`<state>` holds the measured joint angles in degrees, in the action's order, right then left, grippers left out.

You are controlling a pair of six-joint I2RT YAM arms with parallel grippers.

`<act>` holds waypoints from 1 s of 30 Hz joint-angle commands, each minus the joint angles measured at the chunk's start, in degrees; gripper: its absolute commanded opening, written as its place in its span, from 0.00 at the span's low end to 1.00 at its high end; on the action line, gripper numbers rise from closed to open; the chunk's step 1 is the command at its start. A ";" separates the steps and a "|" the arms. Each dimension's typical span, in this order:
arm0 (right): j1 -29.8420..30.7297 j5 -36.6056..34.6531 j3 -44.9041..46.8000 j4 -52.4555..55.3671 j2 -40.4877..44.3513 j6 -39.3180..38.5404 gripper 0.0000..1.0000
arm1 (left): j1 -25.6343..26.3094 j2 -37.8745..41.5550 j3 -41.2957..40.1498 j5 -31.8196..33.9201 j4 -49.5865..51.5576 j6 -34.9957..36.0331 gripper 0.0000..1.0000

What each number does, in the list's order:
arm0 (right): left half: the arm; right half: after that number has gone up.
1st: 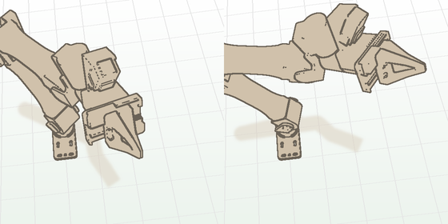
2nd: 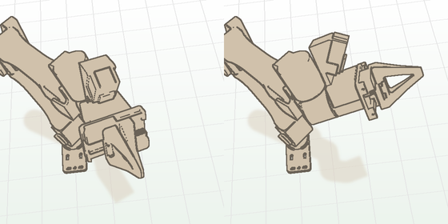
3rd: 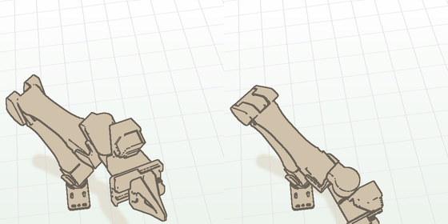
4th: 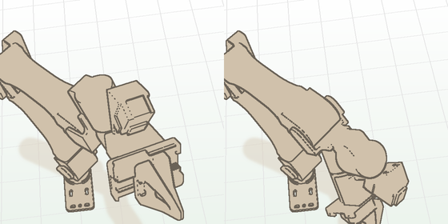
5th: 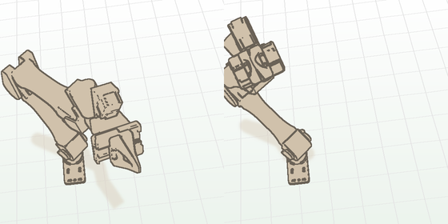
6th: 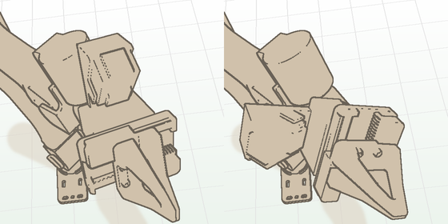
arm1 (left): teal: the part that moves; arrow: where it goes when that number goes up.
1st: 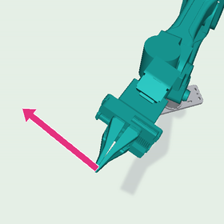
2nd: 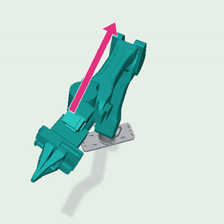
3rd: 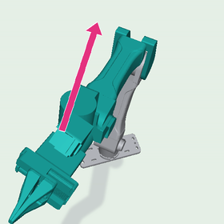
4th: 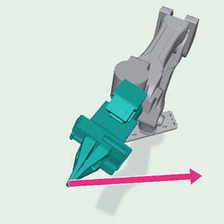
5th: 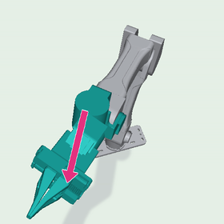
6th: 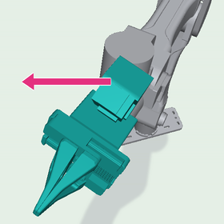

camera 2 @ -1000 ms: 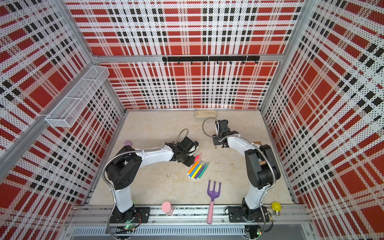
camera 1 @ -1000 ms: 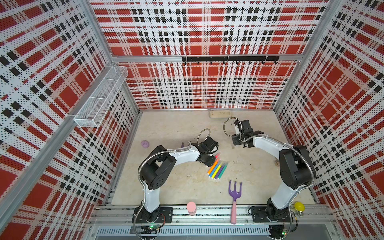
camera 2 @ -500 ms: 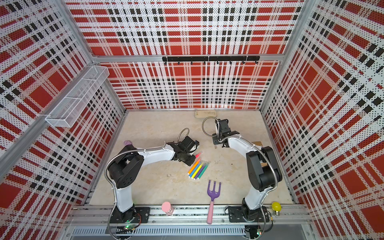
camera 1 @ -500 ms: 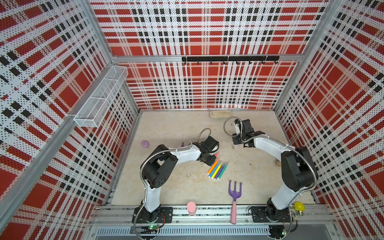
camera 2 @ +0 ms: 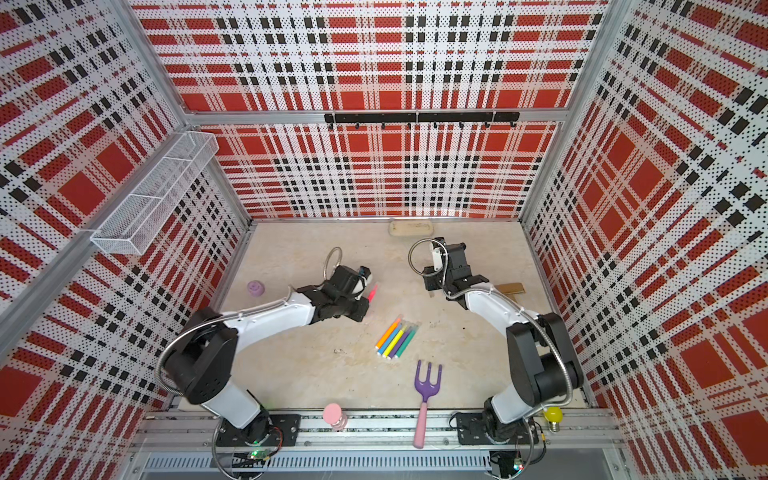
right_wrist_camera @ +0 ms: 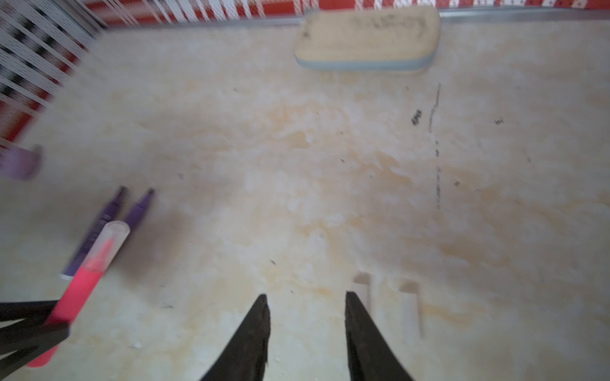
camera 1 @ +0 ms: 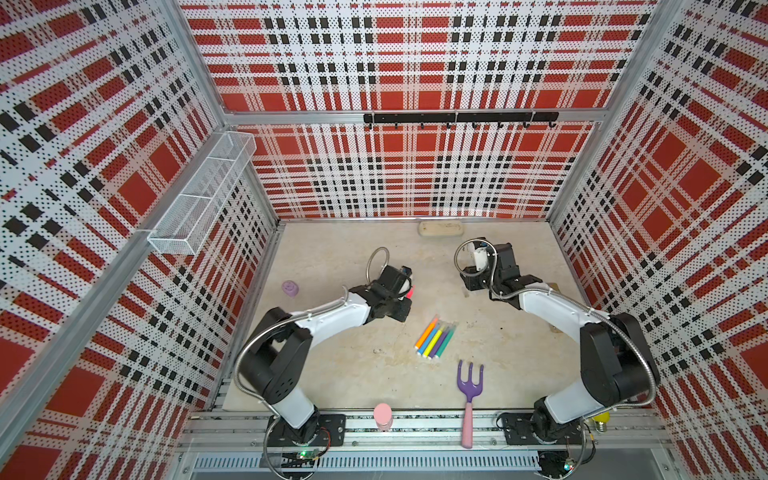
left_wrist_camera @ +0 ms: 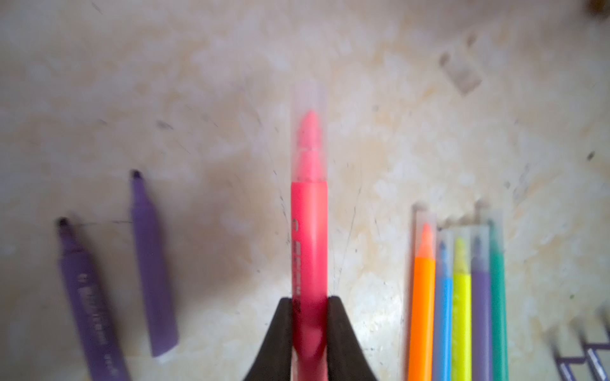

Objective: Remove pen caps from pens
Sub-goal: Pick up the pen from the center of the table, then open the pen cap on the pen.

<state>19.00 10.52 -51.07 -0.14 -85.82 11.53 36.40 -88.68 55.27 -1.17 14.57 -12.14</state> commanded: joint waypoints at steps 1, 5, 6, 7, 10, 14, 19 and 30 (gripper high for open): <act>0.83 11.27 4.19 -20.02 3.61 7.97 0.43 | -0.11 5.05 -3.51 -4.31 -10.28 -1.82 0.06; 2.83 17.46 7.76 -35.00 3.89 16.49 0.47 | -0.34 10.13 -8.44 -7.86 -17.42 -2.13 0.06; 3.12 19.53 8.22 -38.93 3.22 19.17 0.48 | -0.50 10.98 -9.31 -8.46 -18.43 -2.46 0.06; 3.38 22.22 8.51 -43.42 2.05 21.85 0.49 | -0.74 11.78 -10.13 -9.65 -19.40 -2.62 0.06; 4.17 25.73 8.56 -52.97 -1.91 28.61 0.52 | -0.78 13.33 -11.34 -11.67 -20.68 -2.88 0.06; 6.17 26.61 6.61 -55.33 -6.27 30.36 0.54 | -0.46 15.47 -12.63 -13.16 -22.54 -3.59 0.06; 8.35 26.81 4.87 -55.46 -8.29 30.11 0.55 | -0.56 16.68 -13.08 -13.12 -23.20 -3.77 0.06; 10.24 26.92 3.32 -53.78 -9.62 29.38 0.49 | 0.14 16.50 -12.88 -13.90 -24.02 -3.73 0.05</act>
<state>28.93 36.93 -46.41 -50.81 -94.15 40.58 36.14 -72.79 42.39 -14.22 -7.29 -15.42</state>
